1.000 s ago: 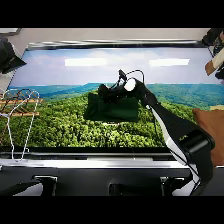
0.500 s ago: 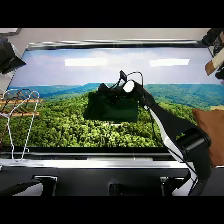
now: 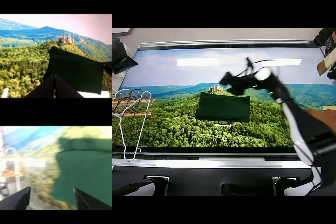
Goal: Fold the clothes and pants, and hang the long-sleeved shirts on hangers.
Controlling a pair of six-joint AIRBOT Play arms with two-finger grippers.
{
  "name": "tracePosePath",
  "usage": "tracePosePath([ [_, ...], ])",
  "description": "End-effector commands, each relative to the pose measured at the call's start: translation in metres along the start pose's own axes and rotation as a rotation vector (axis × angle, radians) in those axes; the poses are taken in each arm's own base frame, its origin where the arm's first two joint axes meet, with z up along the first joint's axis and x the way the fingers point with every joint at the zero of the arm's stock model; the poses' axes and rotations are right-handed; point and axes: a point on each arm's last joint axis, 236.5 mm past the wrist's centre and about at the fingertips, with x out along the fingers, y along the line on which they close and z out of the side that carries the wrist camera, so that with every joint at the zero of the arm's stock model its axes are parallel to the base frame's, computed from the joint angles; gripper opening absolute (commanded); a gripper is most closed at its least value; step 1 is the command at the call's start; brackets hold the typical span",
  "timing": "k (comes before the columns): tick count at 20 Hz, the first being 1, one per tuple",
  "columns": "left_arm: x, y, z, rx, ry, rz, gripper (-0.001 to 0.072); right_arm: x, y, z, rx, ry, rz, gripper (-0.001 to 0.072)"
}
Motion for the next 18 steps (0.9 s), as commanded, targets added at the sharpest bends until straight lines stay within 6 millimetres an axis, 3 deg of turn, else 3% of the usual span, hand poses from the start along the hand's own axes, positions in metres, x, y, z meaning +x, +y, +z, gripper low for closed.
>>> tracePosePath([
  [1, 0.0, 0.0, 0.0, -0.001, 0.0, 0.001, 0.0018, -0.067, -0.085, 0.016, -0.002, 0.083, -0.129, 0.0615],
  [4, 0.0, 0.0, 0.0, -0.001, 0.0, 0.001, 0.0018, -0.083, -0.149, 0.011, 0.05, 0.136, -0.144, 0.0613],
  [7, 0.0, 0.0, 0.0, -0.001, 0.0, 0.001, 0.0018, -0.06, -0.183, -0.02, 0.064, 0.214, -0.129, 0.0611],
  [11, 0.0, 0.001, 0.0, -0.001, -0.001, 0.001, 0.0018, -0.03, -0.198, -0.048, 0.102, 0.29, -0.071, 0.0584],
  [13, 0.0, 0.001, 0.0, -0.001, -0.001, 0.001, 0.0018, -0.02, -0.194, -0.046, 0.117, 0.284, -0.026, 0.0533],
  [18, 0.0, 0.001, 0.0, -0.002, 0.0, 0.001, 0.0018, 0.009, -0.181, -0.054, 0.068, 0.28, -0.029, 0.0502],
])
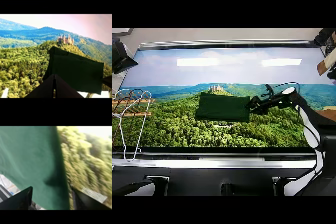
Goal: Fold the clothes and pants, and hang the long-sleeved shirts on hangers.
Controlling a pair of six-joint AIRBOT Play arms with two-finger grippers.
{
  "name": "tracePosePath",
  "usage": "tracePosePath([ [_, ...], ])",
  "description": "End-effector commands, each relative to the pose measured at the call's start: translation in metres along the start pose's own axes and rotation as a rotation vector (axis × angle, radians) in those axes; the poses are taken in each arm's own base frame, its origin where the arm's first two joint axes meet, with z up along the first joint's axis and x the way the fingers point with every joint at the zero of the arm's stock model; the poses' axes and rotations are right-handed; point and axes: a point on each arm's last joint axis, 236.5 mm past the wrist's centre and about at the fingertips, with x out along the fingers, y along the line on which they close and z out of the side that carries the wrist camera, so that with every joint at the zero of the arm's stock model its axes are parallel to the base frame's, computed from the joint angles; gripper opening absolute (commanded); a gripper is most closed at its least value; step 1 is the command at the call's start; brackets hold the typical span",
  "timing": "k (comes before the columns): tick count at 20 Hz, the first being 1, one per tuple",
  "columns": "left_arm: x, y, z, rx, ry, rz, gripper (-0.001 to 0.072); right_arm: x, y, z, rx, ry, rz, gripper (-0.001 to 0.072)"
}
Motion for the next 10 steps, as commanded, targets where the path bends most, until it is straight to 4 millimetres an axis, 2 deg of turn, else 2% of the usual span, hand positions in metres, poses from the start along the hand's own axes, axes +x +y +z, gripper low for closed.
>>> tracePosePath([
  [1, 0.0, 0.001, 0.0, -0.001, 0.0, 0.001, 0.0018, 0.022, 0.007, -0.001, -0.027, 0.0, 0.0, 0.0356],
  [2, 0.0, 0.001, 0.0, -0.001, 0.0, 0.001, 0.0018, 0.024, 0.008, -0.001, -0.034, -0.002, -0.002, 0.0222],
  [3, 0.0, 0.001, 0.0, -0.001, 0.0, 0.001, 0.0018, 0.024, 0.014, 0.0, -0.04, -0.008, 0.013, 0.0024],
  [4, 0.0, 0.001, 0.0, -0.001, 0.0, 0.001, 0.0018, 0.022, 0.021, 0.003, -0.051, -0.024, 0.032, 0.0029],
  [6, 0.0, 0.001, 0.0, -0.001, 0.0, 0.001, 0.0018, 0.003, 0.042, 0.022, -0.089, -0.11, 0.062, 0.0028],
  [8, 0.001, 0.001, 0.0, -0.001, 0.001, 0.001, 0.0018, -0.027, 0.059, 0.05, -0.114, -0.198, 0.078, 0.0028],
  [10, 0.0, 0.001, 0.0, -0.001, 0.0, 0.001, 0.0018, -0.072, 0.067, 0.084, -0.102, -0.304, 0.074, 0.0027],
])
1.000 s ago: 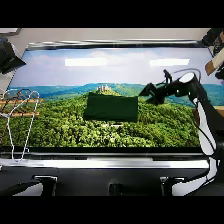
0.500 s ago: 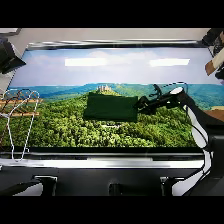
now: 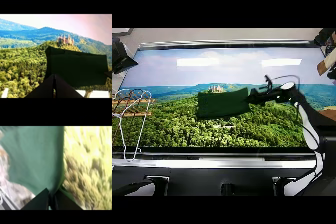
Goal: Fold the clothes and pants, and hang the long-sleeved shirts on hangers.
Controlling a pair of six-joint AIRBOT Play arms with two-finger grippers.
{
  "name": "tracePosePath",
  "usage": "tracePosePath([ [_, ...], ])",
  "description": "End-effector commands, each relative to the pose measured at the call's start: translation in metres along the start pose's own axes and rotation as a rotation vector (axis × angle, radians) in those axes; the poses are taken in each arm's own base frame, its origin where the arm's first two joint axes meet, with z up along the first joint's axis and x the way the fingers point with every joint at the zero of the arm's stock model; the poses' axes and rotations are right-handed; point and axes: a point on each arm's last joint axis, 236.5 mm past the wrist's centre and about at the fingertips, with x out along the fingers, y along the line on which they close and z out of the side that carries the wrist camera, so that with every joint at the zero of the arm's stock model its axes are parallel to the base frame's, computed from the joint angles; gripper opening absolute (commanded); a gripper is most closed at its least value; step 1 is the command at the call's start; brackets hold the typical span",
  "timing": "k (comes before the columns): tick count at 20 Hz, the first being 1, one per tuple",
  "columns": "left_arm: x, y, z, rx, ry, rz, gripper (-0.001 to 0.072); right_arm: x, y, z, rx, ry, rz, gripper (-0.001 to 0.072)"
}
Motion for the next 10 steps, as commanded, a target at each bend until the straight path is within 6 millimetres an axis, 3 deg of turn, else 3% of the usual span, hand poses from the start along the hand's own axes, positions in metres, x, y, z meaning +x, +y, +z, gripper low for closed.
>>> tracePosePath([
  [1, 0.0, 0.001, 0.0, -0.001, 0.0, 0.001, 0.0018, -0.063, 0.013, 0.067, -0.003, -0.187, -0.014, 0.0027],
  [5, 0.0, 0.001, 0.0, -0.001, 0.0, 0.001, 0.0018, -0.168, -0.019, 0.119, 0.057, -0.372, -0.13, 0.0027],
  [10, 0.0, 0.001, 0.0, -0.001, 0.0, 0.001, 0.0018, -0.297, -0.068, 0.134, 0.14, -0.547, -0.25, 0.0027],
])
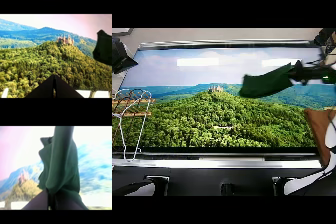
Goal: Fold the clothes and pants, and hang the long-sleeved shirts on hangers.
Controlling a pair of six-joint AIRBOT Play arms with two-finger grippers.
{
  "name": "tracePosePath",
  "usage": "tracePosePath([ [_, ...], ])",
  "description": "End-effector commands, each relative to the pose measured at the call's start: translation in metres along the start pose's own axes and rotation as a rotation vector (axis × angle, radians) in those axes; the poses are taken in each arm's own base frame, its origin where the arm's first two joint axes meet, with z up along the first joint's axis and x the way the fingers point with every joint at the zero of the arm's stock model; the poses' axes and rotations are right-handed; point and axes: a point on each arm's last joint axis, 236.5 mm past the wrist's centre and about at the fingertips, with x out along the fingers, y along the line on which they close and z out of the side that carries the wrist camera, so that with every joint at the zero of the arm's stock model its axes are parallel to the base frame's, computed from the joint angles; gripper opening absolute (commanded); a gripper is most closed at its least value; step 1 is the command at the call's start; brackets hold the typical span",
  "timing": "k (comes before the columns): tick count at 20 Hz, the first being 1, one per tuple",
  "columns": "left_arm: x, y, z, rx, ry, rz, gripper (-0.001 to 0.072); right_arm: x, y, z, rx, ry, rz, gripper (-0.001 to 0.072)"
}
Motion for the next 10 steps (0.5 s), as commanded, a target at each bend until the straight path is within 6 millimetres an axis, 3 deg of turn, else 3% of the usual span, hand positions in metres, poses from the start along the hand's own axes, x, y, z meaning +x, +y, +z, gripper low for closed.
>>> tracePosePath([
  [1, 0.0, 0.001, 0.0, -0.001, 0.0, 0.001, 0.0018, -0.078, -0.052, 0.045, 0.07, -0.135, -0.13, 0.0027],
  [4, 0.0, 0.001, 0.0, -0.001, 0.0, 0.001, 0.0018, -0.133, -0.087, 0.061, 0.154, -0.227, -0.219, 0.0026],
  [10, 0.002, -0.006, -0.003, 0.01, 0.008, -0.009, 0.0018, -0.205, -0.124, 0.047, 0.259, -0.302, -0.496, 0.0026],
])
